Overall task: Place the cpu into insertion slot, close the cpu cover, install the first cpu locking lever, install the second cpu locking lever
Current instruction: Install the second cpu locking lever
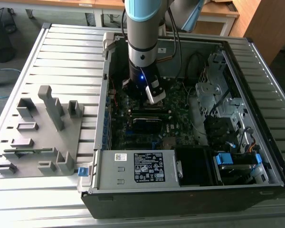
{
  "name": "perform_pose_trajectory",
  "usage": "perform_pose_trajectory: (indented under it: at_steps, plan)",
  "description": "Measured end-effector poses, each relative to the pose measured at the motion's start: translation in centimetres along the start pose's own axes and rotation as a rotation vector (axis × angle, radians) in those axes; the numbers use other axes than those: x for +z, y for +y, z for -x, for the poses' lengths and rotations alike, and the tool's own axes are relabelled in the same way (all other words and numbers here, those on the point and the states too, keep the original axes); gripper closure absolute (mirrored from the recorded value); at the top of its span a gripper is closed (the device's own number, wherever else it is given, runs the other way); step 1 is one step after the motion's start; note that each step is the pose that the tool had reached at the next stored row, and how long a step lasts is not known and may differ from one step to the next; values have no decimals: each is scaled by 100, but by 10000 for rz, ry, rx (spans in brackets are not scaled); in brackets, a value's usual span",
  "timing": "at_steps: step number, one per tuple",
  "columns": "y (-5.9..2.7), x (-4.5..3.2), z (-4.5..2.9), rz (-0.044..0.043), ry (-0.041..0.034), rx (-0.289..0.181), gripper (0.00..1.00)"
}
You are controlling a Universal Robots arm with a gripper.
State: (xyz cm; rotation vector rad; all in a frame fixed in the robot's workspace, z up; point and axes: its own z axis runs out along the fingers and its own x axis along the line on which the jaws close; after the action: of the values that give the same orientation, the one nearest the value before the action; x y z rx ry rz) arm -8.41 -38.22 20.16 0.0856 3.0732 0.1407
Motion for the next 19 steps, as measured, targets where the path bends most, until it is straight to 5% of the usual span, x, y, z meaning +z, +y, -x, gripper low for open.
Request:
perform_pose_trajectory:
  at_steps: [19]
  plan:
    - [-9, 21, -53, 67, 4, 8, 89]
